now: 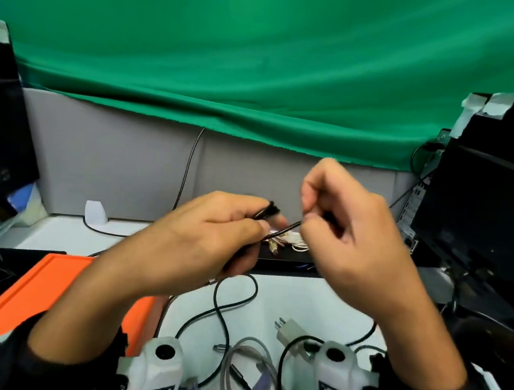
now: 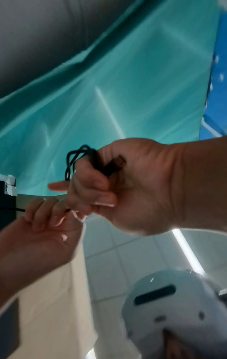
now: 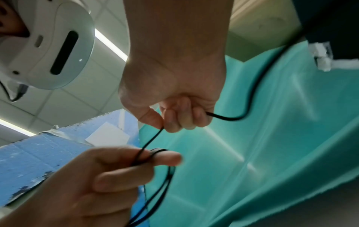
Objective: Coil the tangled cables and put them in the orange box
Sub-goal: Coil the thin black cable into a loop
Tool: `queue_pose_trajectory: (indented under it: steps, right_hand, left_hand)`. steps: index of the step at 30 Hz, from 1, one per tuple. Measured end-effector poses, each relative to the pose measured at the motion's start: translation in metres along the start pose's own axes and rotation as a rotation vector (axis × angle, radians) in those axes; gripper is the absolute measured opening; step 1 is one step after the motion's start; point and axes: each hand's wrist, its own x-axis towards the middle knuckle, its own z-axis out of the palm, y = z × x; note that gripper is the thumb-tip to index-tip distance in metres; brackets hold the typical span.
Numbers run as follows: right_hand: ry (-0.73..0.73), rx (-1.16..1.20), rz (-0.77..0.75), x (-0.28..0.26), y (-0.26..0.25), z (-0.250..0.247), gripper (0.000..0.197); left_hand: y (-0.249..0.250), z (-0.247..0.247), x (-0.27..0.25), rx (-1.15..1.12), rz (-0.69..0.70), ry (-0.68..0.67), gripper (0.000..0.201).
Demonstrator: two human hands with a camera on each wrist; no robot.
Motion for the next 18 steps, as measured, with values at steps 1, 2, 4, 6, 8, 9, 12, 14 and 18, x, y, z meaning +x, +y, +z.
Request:
queue_pose_trajectory:
  steps: [1,2,4,6,8,9,12,14,18]
  right_hand:
    - [0.03,0.029,-0.017,0.0,0.001,-0.004,0.01]
    - [0.052,0.058,-0.036,0.0,0.002,-0.007,0.009]
    - [0.089,0.093,-0.077,0.001,0.002,-0.009,0.006]
    - [0.127,0.071,-0.102,0.003,0.003,-0.009,0.008]
    - [0.147,0.057,-0.092,0.004,0.004,-0.005,0.014]
    - [0.148,0.056,-0.077,0.005,0.005,-0.002,0.016]
    - [0.102,-0.005,-0.001,0.008,0.01,0.009,0.017]
    - [-0.011,-0.096,0.086,0.008,0.018,0.018,0.014]
    - [-0.339,-0.205,0.161,0.005,0.018,0.037,0.018]
  left_hand:
    - [0.0,-0.003,-0.001,-0.189,-0.014,-0.082,0.027]
    - [-0.002,-0.006,-0.003,-0.344,-0.012,-0.138,0.029]
    - [-0.004,-0.01,-0.004,-0.553,0.027,-0.2,0.029]
    - [-0.004,-0.008,-0.004,-0.767,0.1,-0.219,0.021]
    - [0.0,-0.003,-0.002,-0.946,0.187,-0.214,0.019]
    - [0.001,-0.001,0.0,-1.012,0.208,-0.207,0.025]
    - [0.007,-0.006,0.001,-1.102,0.25,-0.049,0.047]
    - [0.011,-0.003,0.003,-1.153,0.296,0.065,0.05]
    - [0.013,0.01,0.011,-0.854,0.339,0.469,0.036]
